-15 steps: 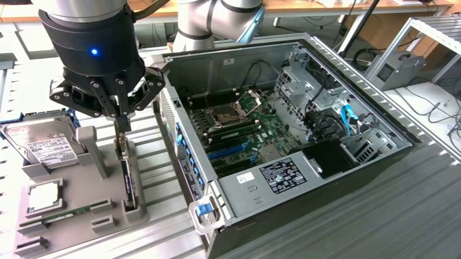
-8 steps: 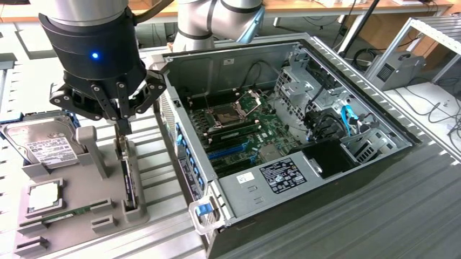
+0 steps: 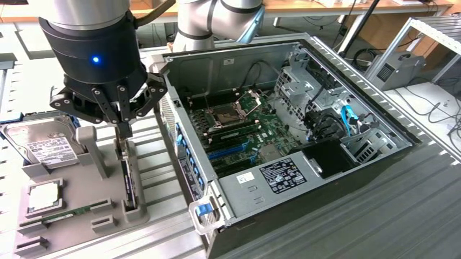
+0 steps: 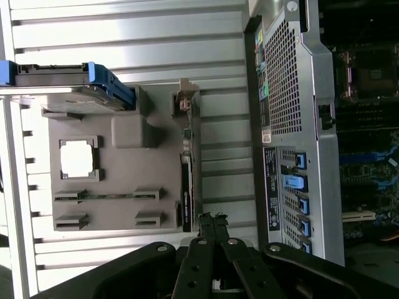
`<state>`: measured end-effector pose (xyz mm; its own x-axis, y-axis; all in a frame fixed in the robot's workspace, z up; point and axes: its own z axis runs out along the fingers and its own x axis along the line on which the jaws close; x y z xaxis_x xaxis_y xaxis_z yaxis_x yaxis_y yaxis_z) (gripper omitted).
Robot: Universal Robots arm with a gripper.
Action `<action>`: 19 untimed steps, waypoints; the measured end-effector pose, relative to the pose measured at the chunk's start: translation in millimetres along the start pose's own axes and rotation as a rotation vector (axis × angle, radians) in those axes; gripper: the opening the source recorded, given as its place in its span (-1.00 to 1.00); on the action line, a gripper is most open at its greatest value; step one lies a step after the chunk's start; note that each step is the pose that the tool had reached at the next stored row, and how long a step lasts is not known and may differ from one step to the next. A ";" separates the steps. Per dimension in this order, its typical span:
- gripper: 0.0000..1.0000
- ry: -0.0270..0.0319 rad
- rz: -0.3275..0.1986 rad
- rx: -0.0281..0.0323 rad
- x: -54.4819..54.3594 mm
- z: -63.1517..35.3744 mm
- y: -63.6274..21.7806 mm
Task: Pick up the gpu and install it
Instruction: 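Reach for the gpu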
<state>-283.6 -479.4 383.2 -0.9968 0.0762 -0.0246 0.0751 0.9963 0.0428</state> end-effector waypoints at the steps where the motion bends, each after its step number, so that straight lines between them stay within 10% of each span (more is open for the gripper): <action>1: -0.79 0.0000 0.000 0.0001 0.0 0.0 -0.5; 19: -0.79 0.0000 0.000 0.0000 -0.8 0.8 -10.8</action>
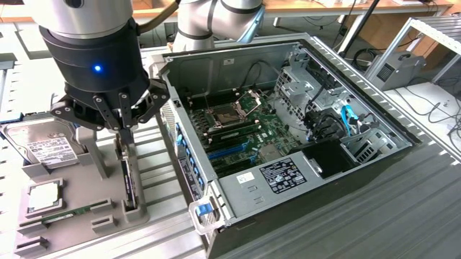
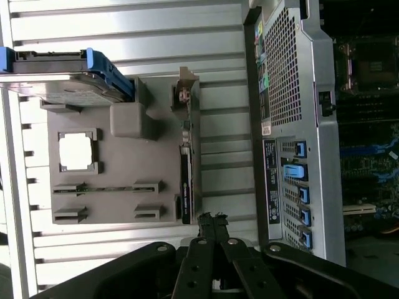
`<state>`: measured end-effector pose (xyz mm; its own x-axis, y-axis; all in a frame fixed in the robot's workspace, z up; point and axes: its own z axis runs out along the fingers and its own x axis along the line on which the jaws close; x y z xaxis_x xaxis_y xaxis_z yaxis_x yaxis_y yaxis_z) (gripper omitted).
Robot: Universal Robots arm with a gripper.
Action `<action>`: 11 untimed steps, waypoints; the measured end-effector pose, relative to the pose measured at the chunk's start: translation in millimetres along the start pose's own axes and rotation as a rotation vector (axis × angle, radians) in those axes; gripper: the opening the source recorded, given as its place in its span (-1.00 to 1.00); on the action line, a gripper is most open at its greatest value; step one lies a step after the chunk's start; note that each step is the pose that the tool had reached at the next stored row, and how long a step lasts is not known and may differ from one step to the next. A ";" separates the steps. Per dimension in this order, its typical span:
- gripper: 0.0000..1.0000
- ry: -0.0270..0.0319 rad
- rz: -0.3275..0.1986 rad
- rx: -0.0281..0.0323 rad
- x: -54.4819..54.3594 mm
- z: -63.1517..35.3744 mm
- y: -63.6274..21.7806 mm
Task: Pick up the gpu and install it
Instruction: 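Reach for the gpu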
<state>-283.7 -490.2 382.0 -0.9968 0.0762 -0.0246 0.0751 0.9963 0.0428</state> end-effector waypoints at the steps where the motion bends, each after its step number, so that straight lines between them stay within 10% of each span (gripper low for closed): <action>1: -0.79 0.0000 0.000 0.0000 0.0 0.0 -0.6; 11: -0.79 0.0000 0.000 0.0000 -0.4 0.4 -5.2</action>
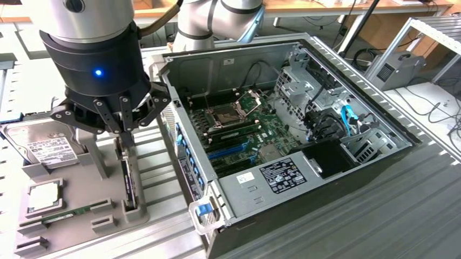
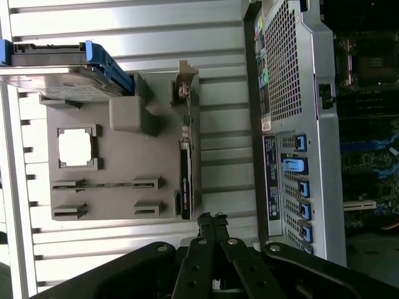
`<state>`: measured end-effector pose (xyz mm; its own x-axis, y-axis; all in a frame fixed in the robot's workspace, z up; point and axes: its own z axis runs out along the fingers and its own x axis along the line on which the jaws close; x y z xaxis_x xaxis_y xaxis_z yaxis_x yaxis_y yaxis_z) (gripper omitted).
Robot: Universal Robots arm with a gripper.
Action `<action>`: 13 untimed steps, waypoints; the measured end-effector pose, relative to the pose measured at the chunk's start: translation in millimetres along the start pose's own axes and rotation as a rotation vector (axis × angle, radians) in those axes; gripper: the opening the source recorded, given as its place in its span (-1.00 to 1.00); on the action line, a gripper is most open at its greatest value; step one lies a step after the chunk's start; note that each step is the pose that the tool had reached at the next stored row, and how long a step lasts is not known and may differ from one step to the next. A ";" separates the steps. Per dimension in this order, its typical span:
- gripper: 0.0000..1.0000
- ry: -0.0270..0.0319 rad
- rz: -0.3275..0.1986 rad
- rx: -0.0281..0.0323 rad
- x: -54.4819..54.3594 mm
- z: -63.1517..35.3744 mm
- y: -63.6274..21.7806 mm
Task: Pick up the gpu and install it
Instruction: 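Reach for the gpu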
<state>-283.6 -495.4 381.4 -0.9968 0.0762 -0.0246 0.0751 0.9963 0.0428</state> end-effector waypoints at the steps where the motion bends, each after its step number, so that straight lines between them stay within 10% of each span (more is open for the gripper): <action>1: -0.79 0.0000 0.000 0.0000 0.0 0.1 -0.4; 13: -0.79 0.0000 0.000 0.0000 -0.4 0.6 -6.3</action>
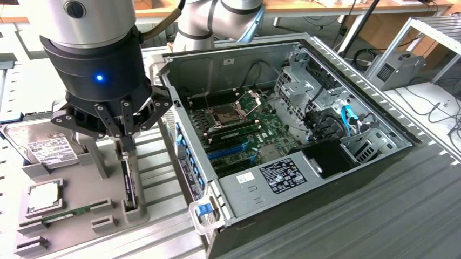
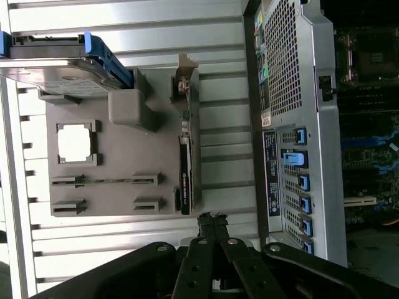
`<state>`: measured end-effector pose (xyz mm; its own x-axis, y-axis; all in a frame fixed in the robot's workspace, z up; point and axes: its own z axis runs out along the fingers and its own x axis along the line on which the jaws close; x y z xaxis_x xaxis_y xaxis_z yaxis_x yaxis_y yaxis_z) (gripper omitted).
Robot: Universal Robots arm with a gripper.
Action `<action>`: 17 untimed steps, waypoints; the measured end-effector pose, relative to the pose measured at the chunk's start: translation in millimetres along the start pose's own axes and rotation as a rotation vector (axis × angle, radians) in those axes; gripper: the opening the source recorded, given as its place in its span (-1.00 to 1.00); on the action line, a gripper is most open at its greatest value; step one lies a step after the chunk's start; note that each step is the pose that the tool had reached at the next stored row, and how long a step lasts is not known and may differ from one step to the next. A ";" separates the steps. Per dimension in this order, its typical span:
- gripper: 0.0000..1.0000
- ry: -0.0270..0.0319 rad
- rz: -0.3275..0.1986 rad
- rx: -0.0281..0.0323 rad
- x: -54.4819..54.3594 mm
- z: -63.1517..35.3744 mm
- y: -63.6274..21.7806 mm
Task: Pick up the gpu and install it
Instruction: 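Reach for the gpu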
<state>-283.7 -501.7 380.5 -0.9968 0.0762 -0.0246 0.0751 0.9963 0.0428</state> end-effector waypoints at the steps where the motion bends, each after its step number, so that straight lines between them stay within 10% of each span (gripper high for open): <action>1: -0.79 0.0000 0.000 0.0000 0.0 0.0 -0.5; 17: -0.79 0.0000 0.000 0.0000 -0.8 0.6 -11.3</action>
<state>-283.7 -513.0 379.5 -0.9968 0.0762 -0.0246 0.0751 0.9963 0.0428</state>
